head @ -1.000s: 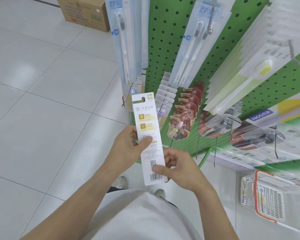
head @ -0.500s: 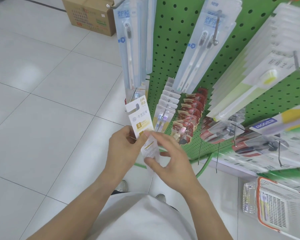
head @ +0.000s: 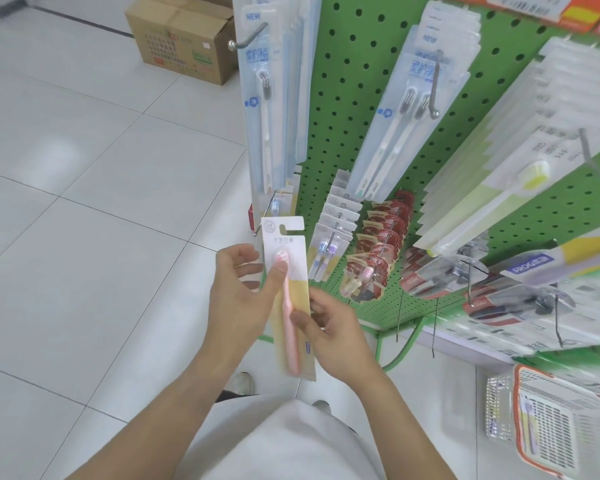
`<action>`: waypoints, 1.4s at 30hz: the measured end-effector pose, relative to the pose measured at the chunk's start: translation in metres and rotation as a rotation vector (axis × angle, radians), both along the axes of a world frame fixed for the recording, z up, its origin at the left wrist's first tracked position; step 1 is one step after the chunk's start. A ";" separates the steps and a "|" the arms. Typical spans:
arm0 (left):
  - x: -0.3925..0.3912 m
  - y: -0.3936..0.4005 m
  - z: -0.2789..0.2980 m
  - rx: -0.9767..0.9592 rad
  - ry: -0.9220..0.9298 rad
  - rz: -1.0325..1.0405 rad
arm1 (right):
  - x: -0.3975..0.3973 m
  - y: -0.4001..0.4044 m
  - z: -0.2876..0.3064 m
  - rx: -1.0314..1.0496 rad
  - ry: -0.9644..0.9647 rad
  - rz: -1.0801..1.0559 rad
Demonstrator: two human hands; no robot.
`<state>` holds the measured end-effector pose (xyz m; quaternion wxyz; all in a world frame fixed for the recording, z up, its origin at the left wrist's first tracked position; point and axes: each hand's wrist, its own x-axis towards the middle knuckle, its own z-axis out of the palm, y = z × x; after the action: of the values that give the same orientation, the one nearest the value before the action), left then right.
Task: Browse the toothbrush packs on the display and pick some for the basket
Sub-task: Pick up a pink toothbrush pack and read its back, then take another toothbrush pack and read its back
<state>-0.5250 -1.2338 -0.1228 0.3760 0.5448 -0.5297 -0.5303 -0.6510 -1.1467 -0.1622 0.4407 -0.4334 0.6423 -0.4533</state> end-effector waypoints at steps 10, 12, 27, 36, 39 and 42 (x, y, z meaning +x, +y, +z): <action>0.014 -0.022 -0.011 0.077 0.101 -0.150 | -0.005 -0.025 -0.002 0.079 0.080 0.073; 0.013 -0.024 -0.012 0.060 0.082 -0.136 | -0.002 -0.034 0.004 0.057 0.079 -0.004; 0.019 -0.045 -0.029 -0.131 -0.136 -0.147 | 0.023 -0.063 0.001 0.035 0.446 0.066; 0.021 -0.060 -0.057 -0.177 -0.201 -0.244 | 0.028 -0.074 0.003 0.150 0.424 0.025; 0.019 -0.068 -0.067 -0.165 -0.203 -0.300 | 0.024 -0.088 0.008 0.142 0.491 -0.071; 0.018 -0.075 -0.074 -0.207 -0.217 -0.349 | 0.017 -0.104 0.019 0.091 0.513 -0.214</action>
<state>-0.5071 -1.3091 -0.1965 0.2732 0.4573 -0.7048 -0.4684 -0.6344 -1.2506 -0.1435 0.2325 -0.4436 0.7945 -0.3435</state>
